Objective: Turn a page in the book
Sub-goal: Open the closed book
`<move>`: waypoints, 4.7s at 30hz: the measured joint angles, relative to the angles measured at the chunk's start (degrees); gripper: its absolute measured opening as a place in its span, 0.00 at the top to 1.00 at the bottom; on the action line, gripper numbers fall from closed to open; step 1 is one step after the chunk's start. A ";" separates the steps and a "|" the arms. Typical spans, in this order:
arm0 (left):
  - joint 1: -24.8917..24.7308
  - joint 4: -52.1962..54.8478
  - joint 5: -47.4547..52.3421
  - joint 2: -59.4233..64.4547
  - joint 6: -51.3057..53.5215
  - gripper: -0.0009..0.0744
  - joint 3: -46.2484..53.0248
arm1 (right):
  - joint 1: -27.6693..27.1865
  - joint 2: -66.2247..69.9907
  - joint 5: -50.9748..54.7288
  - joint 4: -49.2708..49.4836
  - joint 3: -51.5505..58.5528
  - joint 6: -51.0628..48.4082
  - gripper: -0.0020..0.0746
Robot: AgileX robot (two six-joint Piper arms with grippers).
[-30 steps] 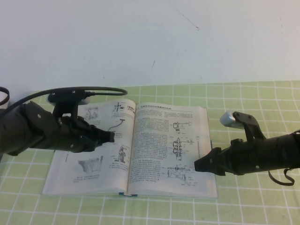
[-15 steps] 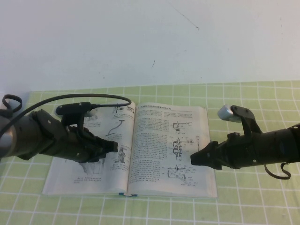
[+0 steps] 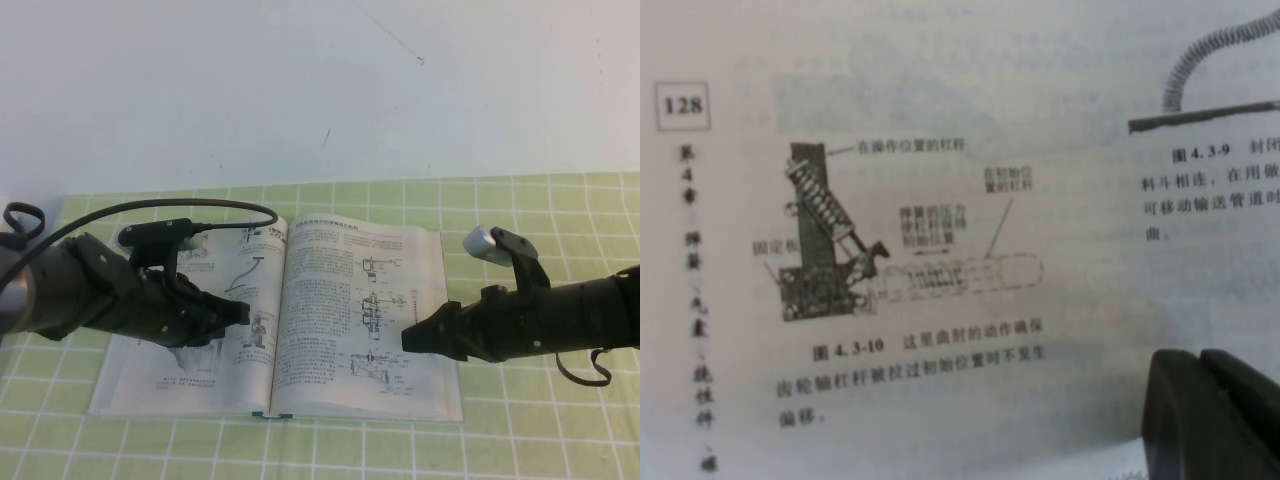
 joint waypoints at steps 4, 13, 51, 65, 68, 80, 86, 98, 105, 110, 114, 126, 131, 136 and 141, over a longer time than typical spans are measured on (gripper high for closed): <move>0.00 0.00 0.23 0.00 0.10 0.99 0.00 | 0.00 0.14 0.25 0.00 -0.37 0.00 0.43; 0.00 -2.41 0.58 0.13 0.49 0.99 0.00 | 0.00 0.50 0.25 -2.17 -2.14 3.09 0.43; 0.10 -4.65 1.11 0.13 3.78 0.99 0.00 | -1.10 2.35 3.03 -15.06 -12.92 16.86 0.43; 0.10 -4.76 1.15 0.13 5.63 0.99 0.00 | -1.10 2.35 3.03 -26.38 -13.17 24.90 0.43; 0.10 -4.76 1.24 0.13 5.63 0.99 0.00 | -1.10 2.35 3.03 -26.59 -13.17 25.51 0.43; 0.10 -6.29 1.28 0.13 5.75 0.99 0.00 | 0.15 2.35 2.16 -26.91 -13.17 26.76 0.43; 0.10 -7.09 1.28 0.17 5.75 0.99 0.00 | 1.20 2.35 1.31 -25.38 -13.17 26.03 0.43; 0.10 -7.34 1.53 0.17 5.86 0.99 0.00 | -0.58 1.81 3.74 -21.76 -15.30 22.54 0.43; 0.10 -7.58 1.76 0.17 5.86 0.99 0.00 | -1.56 0.70 7.00 -31.36 -15.80 30.08 0.43; 0.10 -7.58 1.76 0.17 5.86 0.99 0.00 | -1.56 1.73 8.40 -33.17 -15.80 31.26 0.43; 0.10 -7.58 1.76 0.17 5.86 0.99 0.00 | -1.56 3.26 8.40 -33.40 -15.80 32.33 0.43; 0.10 -9.01 2.12 0.26 5.86 0.99 0.00 | -1.81 5.54 10.48 -26.92 -16.01 26.61 0.43; 0.10 -9.27 2.12 0.26 5.93 0.99 0.00 | -1.71 5.67 10.16 -23.84 -16.01 25.60 0.43; 0.10 -9.37 2.20 0.26 5.93 0.99 0.00 | -1.71 5.77 10.04 -23.60 -16.34 25.49 0.43; 0.10 -9.97 2.85 0.26 6.52 0.99 -0.34 | -2.64 5.88 12.07 -28.39 -20.13 29.11 0.43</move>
